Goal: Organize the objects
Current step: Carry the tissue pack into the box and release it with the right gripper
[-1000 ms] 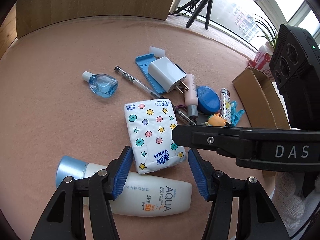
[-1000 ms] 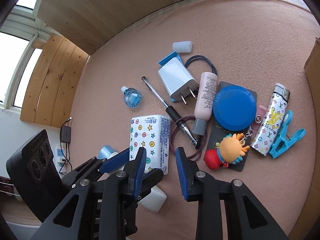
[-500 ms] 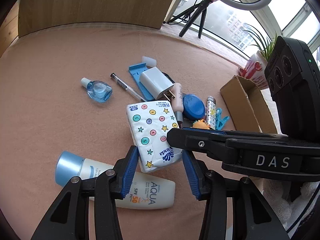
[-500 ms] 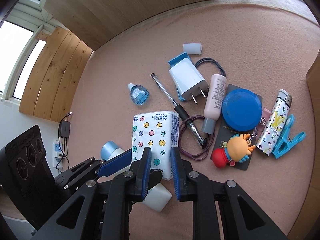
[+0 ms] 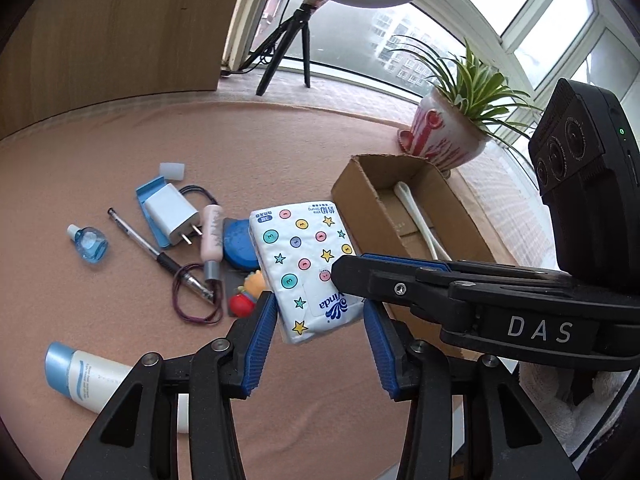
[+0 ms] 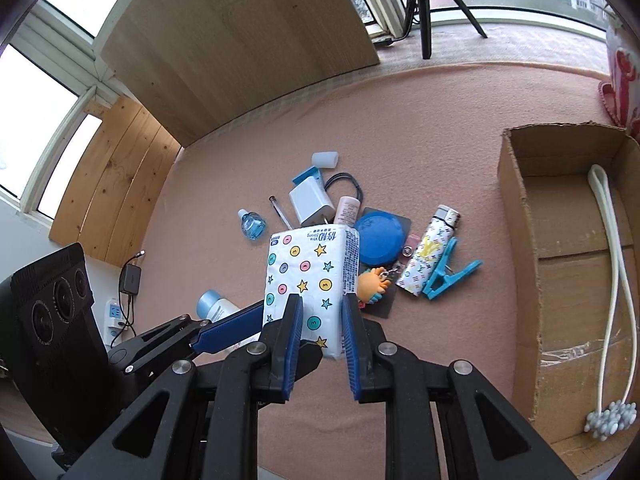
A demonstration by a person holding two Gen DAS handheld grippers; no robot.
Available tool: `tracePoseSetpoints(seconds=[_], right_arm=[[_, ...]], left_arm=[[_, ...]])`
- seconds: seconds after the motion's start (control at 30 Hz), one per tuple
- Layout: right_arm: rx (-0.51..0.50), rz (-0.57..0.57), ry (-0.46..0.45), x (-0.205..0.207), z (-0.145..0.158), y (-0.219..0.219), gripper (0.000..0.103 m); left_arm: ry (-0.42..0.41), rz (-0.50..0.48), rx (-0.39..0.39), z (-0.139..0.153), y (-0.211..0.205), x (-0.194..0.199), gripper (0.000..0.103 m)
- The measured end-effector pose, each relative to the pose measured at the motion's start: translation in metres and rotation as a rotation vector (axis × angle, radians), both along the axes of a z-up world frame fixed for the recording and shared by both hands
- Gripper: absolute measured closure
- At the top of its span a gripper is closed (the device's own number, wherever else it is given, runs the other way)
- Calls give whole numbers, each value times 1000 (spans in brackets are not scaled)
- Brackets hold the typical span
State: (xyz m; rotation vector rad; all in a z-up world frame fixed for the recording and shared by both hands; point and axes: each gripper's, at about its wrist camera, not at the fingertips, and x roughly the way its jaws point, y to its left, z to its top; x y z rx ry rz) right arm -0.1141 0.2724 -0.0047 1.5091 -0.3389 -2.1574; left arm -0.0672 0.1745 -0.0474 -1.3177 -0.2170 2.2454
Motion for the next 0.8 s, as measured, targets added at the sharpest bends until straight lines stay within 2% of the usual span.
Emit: tracePoseSetpoints(seconds=[0.2,0.4,0.73,0.8], right_arm=[[24,-106,29,10,15,64,84],[47,-196,34,18,17,118,84],[64,-268,31,23,12,170,85],[76,-269,36,24,11,172,85]], left_arm=[[28,-116,9,13,68,5,55],[32,-205,10,15,127,10,55],[35,-273,-6,10,174,13,55],[60,-261,-54,11,174,14,45]])
